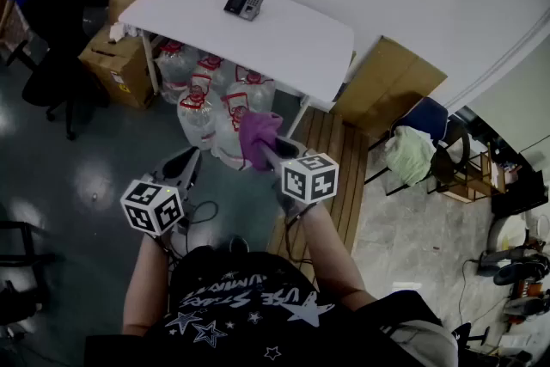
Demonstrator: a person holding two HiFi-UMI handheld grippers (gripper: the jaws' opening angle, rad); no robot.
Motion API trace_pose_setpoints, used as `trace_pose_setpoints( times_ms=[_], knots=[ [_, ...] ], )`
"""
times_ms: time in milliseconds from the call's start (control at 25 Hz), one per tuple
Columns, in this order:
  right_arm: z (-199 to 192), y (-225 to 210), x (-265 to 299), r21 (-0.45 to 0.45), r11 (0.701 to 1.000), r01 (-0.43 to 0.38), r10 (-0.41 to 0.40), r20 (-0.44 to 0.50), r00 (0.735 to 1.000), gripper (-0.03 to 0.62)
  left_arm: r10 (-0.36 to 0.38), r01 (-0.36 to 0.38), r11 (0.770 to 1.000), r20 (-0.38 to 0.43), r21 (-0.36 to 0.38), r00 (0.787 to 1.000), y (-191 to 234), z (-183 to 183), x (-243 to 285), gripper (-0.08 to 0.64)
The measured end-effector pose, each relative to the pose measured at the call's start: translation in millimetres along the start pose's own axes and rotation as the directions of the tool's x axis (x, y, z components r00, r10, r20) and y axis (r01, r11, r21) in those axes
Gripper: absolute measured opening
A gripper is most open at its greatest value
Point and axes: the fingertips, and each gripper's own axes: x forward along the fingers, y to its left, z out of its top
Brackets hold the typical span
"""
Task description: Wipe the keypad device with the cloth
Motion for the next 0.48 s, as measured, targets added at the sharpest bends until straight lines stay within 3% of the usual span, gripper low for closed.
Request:
trace_pose_setpoints(
  times_ms=[480],
  knots=[
    [-10,3,-10,0.003,1.0,-0.015,0.015,-0.012,1.0,0.098,0.005,-0.005,1.0,0.0,0.0,1.0,-14,-4,0,0.009]
  ],
)
